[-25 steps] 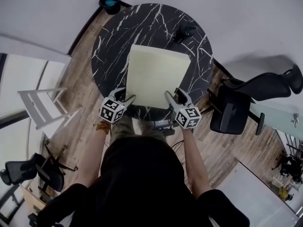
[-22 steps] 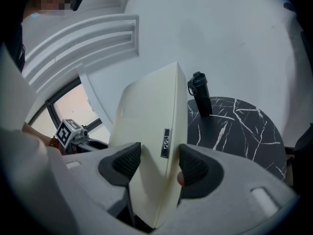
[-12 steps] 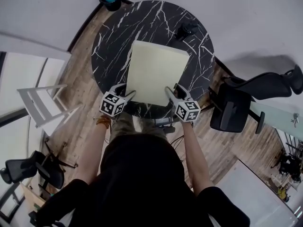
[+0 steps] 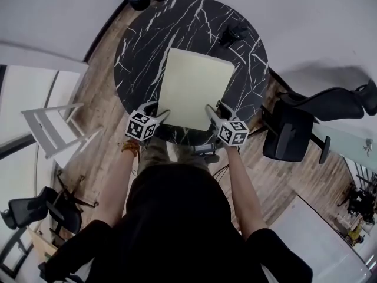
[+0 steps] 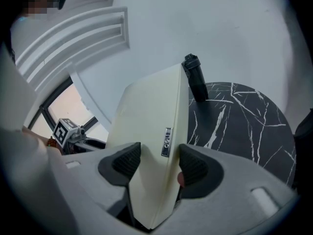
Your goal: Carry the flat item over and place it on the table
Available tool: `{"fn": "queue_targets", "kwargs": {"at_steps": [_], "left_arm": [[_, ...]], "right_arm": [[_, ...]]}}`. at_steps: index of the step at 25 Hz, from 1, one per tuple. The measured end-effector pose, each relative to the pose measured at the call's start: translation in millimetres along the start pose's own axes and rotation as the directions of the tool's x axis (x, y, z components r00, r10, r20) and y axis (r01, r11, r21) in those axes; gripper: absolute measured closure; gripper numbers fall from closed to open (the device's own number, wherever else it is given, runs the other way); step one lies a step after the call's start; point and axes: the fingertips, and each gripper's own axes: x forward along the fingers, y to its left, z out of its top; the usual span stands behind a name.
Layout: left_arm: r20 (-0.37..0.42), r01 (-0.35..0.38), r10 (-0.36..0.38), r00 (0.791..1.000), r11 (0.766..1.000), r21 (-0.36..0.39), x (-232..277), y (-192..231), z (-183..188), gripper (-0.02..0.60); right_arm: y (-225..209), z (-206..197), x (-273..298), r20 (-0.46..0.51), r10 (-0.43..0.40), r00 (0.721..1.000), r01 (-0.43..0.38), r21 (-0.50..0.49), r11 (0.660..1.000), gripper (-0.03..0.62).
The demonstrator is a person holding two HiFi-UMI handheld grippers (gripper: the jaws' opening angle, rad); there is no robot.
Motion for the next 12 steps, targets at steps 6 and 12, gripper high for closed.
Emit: {"fn": "queue_targets", "kwargs": {"at_steps": [6, 12], "left_arm": [[0.004, 0.0, 0.0, 1.0, 1.0, -0.013, 2.1, 2.5, 3.1, 0.351], [0.009, 0.007, -0.007, 1.0, 1.0, -0.018, 6.2, 7.5, 9.8, 0.351]], "right_arm": [[-4.7, 0.7, 4.3, 0.0, -0.009, 1.0, 0.009, 0.018, 1.0, 0.352], [-10.6, 3.3, 10.7, 0.002, -0.014, 1.0, 0.014, 0.042, 0.999, 0.352]]}}
